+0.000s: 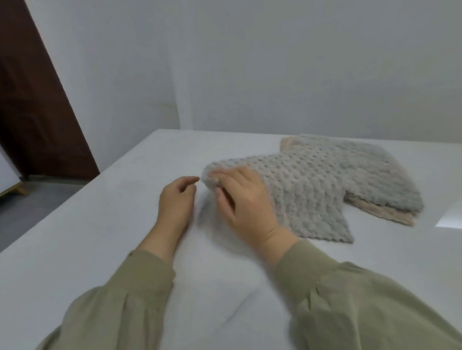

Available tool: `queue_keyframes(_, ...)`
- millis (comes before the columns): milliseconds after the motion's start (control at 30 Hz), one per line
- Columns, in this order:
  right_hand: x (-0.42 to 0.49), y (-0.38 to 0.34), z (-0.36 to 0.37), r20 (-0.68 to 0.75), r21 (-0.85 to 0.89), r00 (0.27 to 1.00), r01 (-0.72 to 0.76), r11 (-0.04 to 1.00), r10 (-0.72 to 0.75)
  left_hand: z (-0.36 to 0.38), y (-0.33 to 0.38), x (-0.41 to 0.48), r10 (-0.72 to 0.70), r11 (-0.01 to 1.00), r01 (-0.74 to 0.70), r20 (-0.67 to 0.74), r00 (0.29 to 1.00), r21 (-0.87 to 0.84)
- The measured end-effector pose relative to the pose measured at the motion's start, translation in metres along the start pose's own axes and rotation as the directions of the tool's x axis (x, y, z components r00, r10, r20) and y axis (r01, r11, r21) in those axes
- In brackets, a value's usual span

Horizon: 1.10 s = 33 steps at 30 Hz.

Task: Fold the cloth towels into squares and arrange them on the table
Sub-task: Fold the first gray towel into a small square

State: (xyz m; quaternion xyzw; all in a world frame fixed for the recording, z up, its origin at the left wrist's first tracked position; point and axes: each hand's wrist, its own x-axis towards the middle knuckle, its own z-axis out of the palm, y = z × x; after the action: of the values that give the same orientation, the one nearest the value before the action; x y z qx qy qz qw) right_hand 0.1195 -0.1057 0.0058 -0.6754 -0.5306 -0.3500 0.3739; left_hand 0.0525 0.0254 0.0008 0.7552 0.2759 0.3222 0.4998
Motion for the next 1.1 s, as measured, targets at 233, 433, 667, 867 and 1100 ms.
queue_keyframes(233,-0.013,-0.001,-0.009,0.227,-0.400,0.870,-0.326,0.857,0.437,-0.026,-0.007,-0.004,-0.104,0.990,0.097,-0.075,0.992,-0.101)
queue_keyframes(433,-0.014,0.014,0.000,0.434,-0.492,0.686,-0.363,0.791,0.584,-0.007,-0.010,0.000,0.099,0.898,-0.195,0.250,0.963,0.394)
queue_keyframes(667,-0.010,-0.009,0.005,0.541,-0.146,0.782,-0.274,0.951,0.308,-0.028,-0.011,0.018,0.234,0.762,-0.280,0.156,0.960,0.583)
queue_keyframes(867,-0.007,0.011,-0.001,0.250,-0.359,0.834,-0.391,0.847,0.491,-0.030,-0.016,0.016,0.126,0.724,-0.188,0.141,0.982,0.663)
queue_keyframes(1100,-0.010,0.015,0.002,0.523,-0.445,0.648,-0.347,0.826,0.554,-0.029,-0.024,0.024,0.050,0.700,-0.122,0.122,0.991,0.704)
